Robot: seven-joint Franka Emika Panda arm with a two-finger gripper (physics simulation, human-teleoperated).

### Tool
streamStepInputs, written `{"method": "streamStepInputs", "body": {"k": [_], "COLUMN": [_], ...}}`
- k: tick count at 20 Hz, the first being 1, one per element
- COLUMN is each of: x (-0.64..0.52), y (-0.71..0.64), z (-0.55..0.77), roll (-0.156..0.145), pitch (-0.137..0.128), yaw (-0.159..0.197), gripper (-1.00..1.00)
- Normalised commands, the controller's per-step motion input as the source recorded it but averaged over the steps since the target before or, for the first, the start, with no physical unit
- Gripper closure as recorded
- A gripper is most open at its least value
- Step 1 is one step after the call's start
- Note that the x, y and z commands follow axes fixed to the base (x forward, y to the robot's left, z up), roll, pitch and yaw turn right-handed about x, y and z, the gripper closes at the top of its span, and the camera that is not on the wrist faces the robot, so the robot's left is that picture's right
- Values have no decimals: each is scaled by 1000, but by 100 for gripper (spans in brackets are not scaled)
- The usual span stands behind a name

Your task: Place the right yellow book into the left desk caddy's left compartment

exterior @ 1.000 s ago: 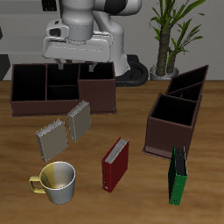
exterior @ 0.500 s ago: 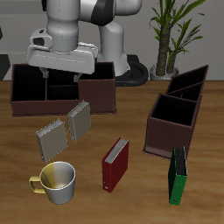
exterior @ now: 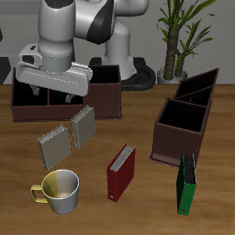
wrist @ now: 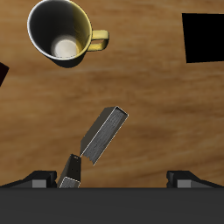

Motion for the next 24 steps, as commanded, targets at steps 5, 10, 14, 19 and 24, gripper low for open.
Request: {"method": "streamStepInputs", "body": {"k": [5,10,14,19,24], "x": [293,199,321,41,-25], "y": [50,213,71,12,-117], "z": [-128,-127,-303,-244,-253], "roll": [47,58,48,1,-13], "pitch": [14,-19,-9,18,4], "yaw": [16,-7,-46,-24,-54], "gripper": [-100,-100,-100,-100,-100]}}
